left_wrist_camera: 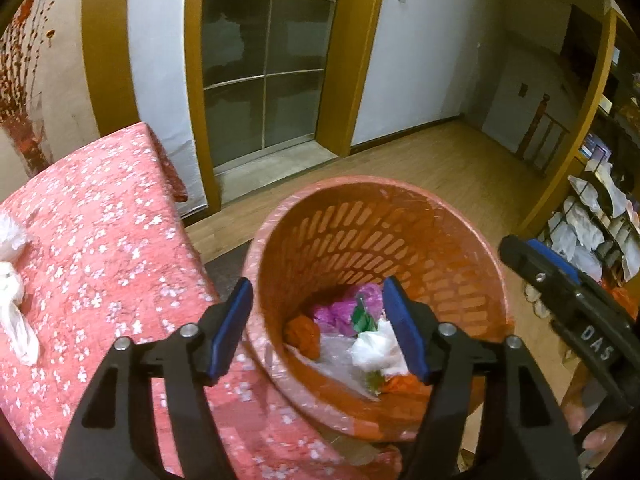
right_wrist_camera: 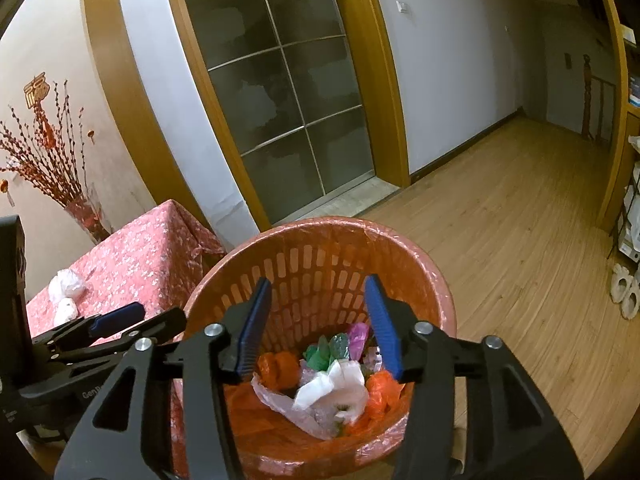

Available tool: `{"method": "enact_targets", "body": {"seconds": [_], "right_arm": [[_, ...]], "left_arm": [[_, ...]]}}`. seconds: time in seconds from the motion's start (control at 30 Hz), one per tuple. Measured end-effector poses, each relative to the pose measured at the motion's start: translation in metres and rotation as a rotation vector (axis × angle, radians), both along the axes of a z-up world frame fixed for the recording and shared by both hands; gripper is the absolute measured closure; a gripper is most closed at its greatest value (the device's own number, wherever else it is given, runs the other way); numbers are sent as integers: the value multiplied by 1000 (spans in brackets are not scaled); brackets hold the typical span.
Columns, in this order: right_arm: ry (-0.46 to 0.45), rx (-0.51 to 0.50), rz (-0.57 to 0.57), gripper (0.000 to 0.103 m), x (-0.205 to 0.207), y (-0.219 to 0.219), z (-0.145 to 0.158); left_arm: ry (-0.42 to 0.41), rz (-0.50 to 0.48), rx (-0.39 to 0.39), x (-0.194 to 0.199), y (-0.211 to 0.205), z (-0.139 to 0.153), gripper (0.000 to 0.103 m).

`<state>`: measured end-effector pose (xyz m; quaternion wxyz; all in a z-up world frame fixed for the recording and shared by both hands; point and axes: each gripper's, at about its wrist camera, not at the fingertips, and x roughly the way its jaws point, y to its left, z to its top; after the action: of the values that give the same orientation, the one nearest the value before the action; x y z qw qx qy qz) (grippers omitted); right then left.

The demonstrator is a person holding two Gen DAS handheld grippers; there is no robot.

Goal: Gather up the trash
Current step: 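Open both tools to drop the orange bag and tissue into the basket, then move both open tools back over the table toward the clear bags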

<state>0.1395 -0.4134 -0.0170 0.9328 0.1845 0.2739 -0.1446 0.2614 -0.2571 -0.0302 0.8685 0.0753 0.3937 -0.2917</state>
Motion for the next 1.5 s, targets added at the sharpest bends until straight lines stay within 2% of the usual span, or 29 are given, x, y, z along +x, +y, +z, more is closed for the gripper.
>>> {"method": "enact_targets", "body": {"seconds": [0.3,0.47,0.63,0.77,0.9,1.0,1.2,1.33,1.5], "right_arm": [[5,-24,11,40,3,12,1],[12,-33,32,39,6,21,1],[23,-40,72,39,11,34,0],[30,-54,136,38,19,56,0],[33,-69,216,36,33,87,1],[26,-77,267,24,46,115,2],[26,-110,405,24,78,180,5],[30,-71,516,25,105,226,3],[56,-43,633,34,135,277,-2]], "left_arm": [[-38,84,51,4,30,-2,13],[-29,155,67,14,55,-3,11],[-12,211,40,22,82,-1,11],[-31,240,32,22,105,2,11],[-72,300,31,20,143,8,11],[-78,366,34,22,178,11,11],[-66,539,8,26,263,16,10],[-75,623,-2,27,308,19,10],[-105,717,14,29,356,23,10]]}}
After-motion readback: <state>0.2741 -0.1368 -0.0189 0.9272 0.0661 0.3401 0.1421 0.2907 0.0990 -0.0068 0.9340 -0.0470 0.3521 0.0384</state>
